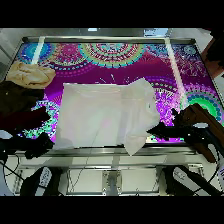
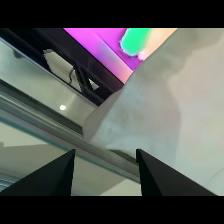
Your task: Fold the shirts.
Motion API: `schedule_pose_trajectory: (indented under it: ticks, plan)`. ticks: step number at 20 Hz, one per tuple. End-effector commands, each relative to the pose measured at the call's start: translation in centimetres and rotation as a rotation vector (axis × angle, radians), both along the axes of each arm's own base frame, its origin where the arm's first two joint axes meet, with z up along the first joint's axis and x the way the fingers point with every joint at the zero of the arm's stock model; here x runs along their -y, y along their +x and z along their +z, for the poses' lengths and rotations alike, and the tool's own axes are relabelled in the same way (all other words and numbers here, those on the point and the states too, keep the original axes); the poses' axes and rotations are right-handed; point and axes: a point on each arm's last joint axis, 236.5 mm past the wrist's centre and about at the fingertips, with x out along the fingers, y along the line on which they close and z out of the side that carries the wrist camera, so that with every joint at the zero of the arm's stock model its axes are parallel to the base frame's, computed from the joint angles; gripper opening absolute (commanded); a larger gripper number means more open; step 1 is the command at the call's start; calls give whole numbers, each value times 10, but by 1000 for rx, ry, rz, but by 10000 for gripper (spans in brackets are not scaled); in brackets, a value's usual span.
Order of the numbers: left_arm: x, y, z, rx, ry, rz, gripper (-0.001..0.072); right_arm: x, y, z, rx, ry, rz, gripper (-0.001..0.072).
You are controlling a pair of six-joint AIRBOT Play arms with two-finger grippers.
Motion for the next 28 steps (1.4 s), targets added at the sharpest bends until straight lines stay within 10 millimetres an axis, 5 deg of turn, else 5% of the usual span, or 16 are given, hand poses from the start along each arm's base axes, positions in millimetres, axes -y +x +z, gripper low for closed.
schedule_pose_trajectory:
  ticks: [1, 12, 13, 15, 16, 20, 22, 24, 26, 28]
  plan:
    - [0, 9, -11, -8, -29, 36, 414, -2, -2, 2, 3, 12, 10, 25]
    - [2, 19, -34, -32, -86, 48, 412, -8, 11, 16, 26, 74, -39, 25]
    - [6, 25, -32, -7, -103, 50, 352, -8, 11, 16, 26, 74, -39, 24]
    - [11, 33, -29, 38, -127, 33, 77, -8, 11, 16, 26, 74, -39, 24]
    - [13, 36, -27, 53, -136, 23, 16, -8, 11, 16, 26, 74, -39, 24]
    - [31, 50, -11, 127, -229, 3, 15, -7, 17, 23, 50, 80, -44, 23]
    - [46, 92, 34, 321, -341, -31, 14, -4, 29, 48, 129, 73, -18, 23]
    - [53, 151, 122, 656, -442, -59, 15, -2, 43, 92, 249, 65, 26, 22]
    - [51, 194, 246, 1053, -516, -78, 15, -1, 54, 150, 389, 43, 57, 22]
    - [48, 196, 379, 1435, -583, -113, 15, -1, 57, 215, 579, -27, 103, 23]
